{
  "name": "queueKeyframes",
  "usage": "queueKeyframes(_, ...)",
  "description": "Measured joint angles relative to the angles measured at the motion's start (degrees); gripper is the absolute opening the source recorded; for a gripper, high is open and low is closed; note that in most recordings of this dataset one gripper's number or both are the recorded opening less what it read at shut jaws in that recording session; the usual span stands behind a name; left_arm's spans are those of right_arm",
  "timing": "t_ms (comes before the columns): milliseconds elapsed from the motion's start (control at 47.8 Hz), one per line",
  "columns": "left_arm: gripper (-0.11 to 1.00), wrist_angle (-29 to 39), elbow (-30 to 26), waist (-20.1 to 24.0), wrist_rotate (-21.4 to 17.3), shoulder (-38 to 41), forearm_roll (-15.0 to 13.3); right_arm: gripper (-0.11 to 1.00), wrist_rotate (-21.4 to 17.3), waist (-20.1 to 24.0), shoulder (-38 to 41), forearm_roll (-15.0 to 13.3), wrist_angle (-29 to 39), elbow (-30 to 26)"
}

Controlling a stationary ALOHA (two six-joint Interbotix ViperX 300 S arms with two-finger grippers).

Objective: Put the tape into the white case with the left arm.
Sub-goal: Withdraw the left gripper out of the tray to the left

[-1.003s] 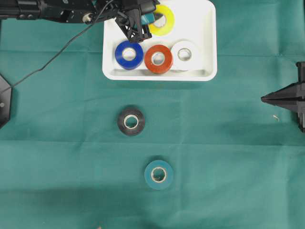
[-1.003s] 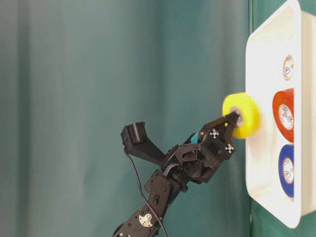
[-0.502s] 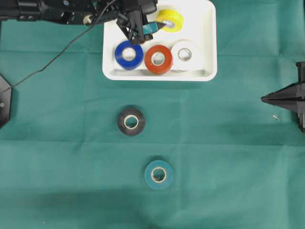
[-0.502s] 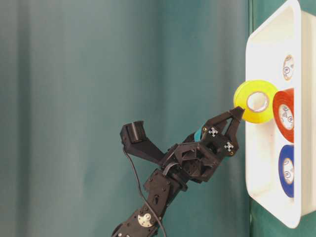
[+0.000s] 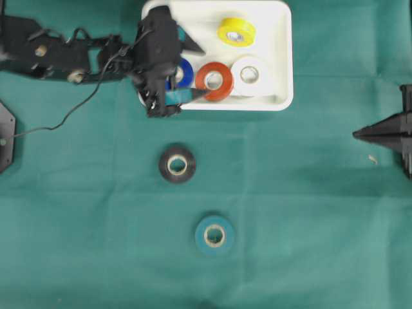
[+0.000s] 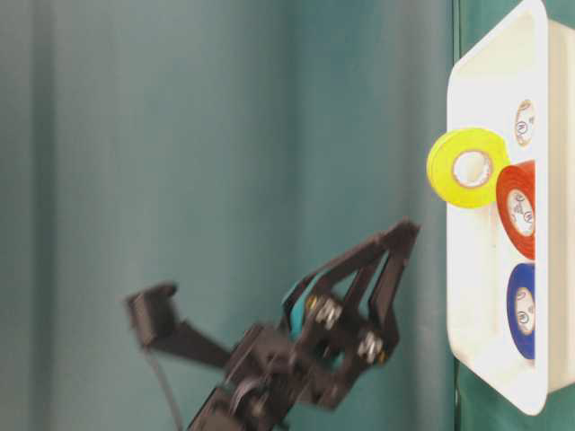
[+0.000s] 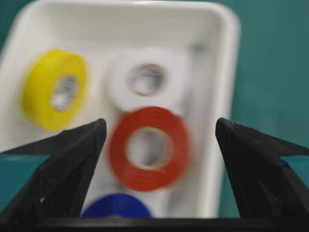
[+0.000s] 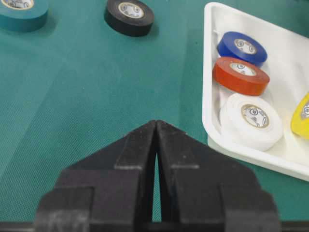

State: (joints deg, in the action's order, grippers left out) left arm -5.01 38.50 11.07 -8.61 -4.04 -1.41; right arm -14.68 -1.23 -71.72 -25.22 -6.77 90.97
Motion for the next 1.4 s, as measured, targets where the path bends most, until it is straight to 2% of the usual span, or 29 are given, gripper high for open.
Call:
queueKeyframes(314,0.95,-1.8,7.2,-7.3,6.8,-6.5,-0.1,-0.09,0.0,0.0,0.0,0.0,0.1,0.0)
queueKeyframes(711,0.95,-2.9,11.8,-14.8,8.0,-10.9,0.0,-0.09,0.0,0.0,0.0,-0.2,0.0,0.0)
queueKeyframes(1401,0.95,-3.5,13.1,-16.2,8.1,-11.3,-0.1,-0.09,0.0,0.0,0.0,0.0,0.0,0.0)
